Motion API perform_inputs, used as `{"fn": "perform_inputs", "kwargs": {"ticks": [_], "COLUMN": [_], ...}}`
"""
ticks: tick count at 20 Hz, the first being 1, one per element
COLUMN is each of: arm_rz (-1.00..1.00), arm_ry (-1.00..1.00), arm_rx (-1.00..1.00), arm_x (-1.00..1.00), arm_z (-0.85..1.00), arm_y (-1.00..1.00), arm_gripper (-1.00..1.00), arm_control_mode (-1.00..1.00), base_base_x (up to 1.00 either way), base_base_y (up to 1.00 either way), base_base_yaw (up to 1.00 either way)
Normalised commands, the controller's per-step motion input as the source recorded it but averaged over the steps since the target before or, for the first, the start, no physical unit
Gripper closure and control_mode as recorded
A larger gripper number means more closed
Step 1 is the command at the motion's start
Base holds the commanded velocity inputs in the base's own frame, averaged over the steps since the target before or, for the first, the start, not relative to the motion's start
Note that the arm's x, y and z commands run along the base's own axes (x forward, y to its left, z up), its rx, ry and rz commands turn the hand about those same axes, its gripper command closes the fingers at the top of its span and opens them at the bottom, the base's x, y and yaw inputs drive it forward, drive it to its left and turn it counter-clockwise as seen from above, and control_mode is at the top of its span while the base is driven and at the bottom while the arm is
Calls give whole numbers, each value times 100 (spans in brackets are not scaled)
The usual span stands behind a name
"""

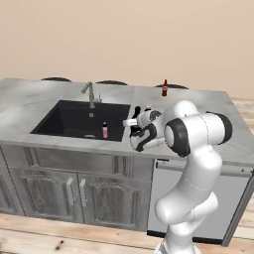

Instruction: Place the large bottle from the dining counter next to the other large bottle outside the sink, and place the small bottle from the dining counter next to the other small bottle inside the sink.

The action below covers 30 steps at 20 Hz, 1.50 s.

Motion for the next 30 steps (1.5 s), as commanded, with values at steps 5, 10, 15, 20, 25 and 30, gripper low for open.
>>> {"fn": "perform_inputs", "kwargs": {"ticks": [5,10,15,20,25,30], "arm_rz": [-3,-4,-4,-4,-3,-3], "arm_ry": [-2,-4,-5,-6,-6,-3], "arm_rx": [0,0,0,0,0,0], "arm_x": [0,0,0,0,0,0], "arm_z": [-26,-29,-35,-37,-36,-42], "arm_y": [21,21,20,22,22,22], "arm_gripper": [100,100,100,100,100,-100], "arm_control_mode": [-100,-100,-100,-100,-100,-100], "base_base_x": [0,0,0,0,0,0], "base_base_y": [0,0,0,0,0,0], "base_base_yaw": [0,0,0,0,0,0]}}
